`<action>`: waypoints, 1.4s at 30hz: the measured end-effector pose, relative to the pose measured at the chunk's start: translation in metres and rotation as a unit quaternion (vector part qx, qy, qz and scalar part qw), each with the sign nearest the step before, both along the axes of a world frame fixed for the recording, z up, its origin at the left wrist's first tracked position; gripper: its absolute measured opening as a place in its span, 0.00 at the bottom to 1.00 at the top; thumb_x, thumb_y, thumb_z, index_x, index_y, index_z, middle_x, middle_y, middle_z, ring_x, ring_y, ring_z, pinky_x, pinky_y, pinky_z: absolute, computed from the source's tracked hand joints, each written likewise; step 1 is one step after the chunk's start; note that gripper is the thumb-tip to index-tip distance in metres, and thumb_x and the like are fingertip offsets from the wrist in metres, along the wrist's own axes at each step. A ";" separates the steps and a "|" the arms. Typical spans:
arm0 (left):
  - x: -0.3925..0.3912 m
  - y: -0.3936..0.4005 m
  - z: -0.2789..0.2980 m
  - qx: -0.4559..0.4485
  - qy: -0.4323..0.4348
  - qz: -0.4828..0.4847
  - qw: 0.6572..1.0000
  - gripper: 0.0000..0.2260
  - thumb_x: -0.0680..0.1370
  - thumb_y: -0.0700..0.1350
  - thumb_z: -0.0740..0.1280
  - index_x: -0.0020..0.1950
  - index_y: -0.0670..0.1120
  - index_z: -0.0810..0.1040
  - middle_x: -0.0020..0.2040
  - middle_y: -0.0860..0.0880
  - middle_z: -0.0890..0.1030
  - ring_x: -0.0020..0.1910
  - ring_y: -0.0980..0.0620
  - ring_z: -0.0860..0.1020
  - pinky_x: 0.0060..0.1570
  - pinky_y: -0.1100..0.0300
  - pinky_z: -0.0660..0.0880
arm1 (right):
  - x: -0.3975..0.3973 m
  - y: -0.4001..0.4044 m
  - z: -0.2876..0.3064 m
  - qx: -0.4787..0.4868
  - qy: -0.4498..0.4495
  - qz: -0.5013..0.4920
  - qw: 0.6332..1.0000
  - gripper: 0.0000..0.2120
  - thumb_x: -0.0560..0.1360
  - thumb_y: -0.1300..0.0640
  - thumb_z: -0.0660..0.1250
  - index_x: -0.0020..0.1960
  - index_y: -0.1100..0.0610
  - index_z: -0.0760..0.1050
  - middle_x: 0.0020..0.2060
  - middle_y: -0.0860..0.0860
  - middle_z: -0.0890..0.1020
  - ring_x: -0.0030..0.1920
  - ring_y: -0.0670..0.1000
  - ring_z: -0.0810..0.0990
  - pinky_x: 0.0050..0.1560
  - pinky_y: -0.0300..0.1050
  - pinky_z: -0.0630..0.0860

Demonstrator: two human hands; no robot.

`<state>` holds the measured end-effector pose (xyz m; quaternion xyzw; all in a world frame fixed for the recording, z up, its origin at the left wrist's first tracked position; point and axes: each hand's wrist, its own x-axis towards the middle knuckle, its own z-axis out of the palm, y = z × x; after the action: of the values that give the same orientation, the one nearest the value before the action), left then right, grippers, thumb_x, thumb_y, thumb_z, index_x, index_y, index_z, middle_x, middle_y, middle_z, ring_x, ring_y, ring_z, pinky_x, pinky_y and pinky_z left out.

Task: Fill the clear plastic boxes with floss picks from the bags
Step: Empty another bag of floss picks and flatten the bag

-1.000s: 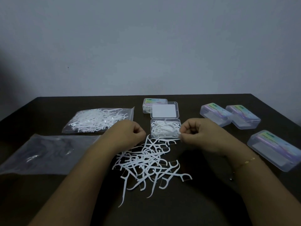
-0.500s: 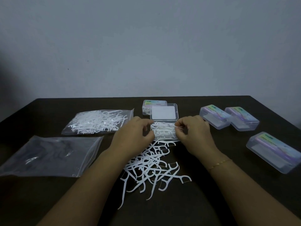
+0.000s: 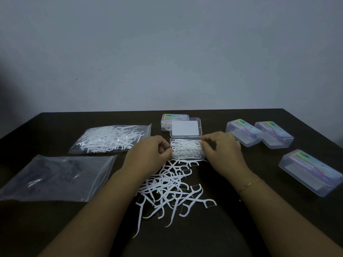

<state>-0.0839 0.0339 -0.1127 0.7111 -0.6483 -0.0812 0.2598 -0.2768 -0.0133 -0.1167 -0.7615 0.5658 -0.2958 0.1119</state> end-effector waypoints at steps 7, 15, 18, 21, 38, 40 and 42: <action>-0.004 -0.005 -0.003 -0.007 0.022 -0.003 1.000 0.10 0.77 0.58 0.65 0.39 0.56 0.75 0.35 0.56 0.78 0.34 0.59 0.75 0.35 0.61 0.73 | 0.002 0.001 0.000 0.023 -0.031 -0.002 0.999 0.10 0.77 0.50 0.64 0.54 0.50 0.79 0.52 0.46 0.79 0.54 0.46 0.70 0.61 0.50 0.66; -0.009 -0.015 -0.011 -0.031 0.127 0.016 0.991 0.11 0.76 0.57 0.67 0.40 0.53 0.80 0.26 0.55 0.75 0.23 0.61 0.69 0.30 0.63 0.65 | 0.004 0.002 0.001 0.016 0.001 0.046 0.999 0.13 0.78 0.47 0.61 0.57 0.48 0.80 0.57 0.44 0.77 0.59 0.46 0.67 0.57 0.48 0.61; -0.011 -0.016 -0.014 -0.024 0.139 0.014 0.990 0.11 0.76 0.57 0.67 0.42 0.51 0.82 0.25 0.56 0.74 0.23 0.61 0.68 0.31 0.63 0.66 | 0.003 0.002 -0.002 0.022 0.037 0.058 0.997 0.15 0.79 0.46 0.58 0.63 0.45 0.76 0.61 0.44 0.73 0.63 0.47 0.63 0.57 0.46 0.58; -0.011 -0.016 -0.014 -0.026 0.141 0.012 0.990 0.09 0.76 0.56 0.67 0.44 0.52 0.82 0.28 0.56 0.75 0.26 0.60 0.70 0.33 0.62 0.68 | 0.004 0.003 -0.004 0.031 0.074 0.068 0.994 0.17 0.81 0.46 0.54 0.68 0.44 0.70 0.65 0.45 0.68 0.66 0.47 0.59 0.57 0.45 0.56; -0.009 -0.010 -0.009 -0.058 0.028 -0.026 0.998 0.16 0.79 0.54 0.59 0.38 0.49 0.80 0.38 0.51 0.74 0.36 0.53 0.73 0.32 0.58 0.68 | 0.002 0.003 -0.002 -0.004 0.037 0.068 0.997 0.13 0.78 0.55 0.60 0.56 0.47 0.80 0.62 0.44 0.71 0.64 0.45 0.60 0.56 0.43 0.55; -0.008 -0.009 -0.007 -0.053 0.020 -0.015 0.998 0.17 0.79 0.54 0.59 0.34 0.49 0.77 0.36 0.51 0.73 0.34 0.54 0.72 0.30 0.58 0.65 | 0.002 0.003 -0.001 0.004 0.049 0.073 0.996 0.14 0.79 0.55 0.59 0.60 0.47 0.78 0.64 0.45 0.70 0.65 0.46 0.59 0.57 0.43 0.54; -0.004 -0.007 -0.002 -0.052 0.021 0.001 0.998 0.16 0.79 0.53 0.60 0.32 0.52 0.74 0.34 0.53 0.75 0.31 0.54 0.72 0.30 0.61 0.63 | 0.001 0.003 0.000 0.018 0.072 0.082 0.994 0.16 0.79 0.55 0.57 0.63 0.46 0.76 0.66 0.44 0.69 0.66 0.46 0.58 0.56 0.43 0.53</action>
<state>-0.0883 0.0265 -0.1148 0.6955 -0.6450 -0.0621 0.3104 -0.2756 -0.0108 -0.1167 -0.8222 0.5136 -0.2204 0.1083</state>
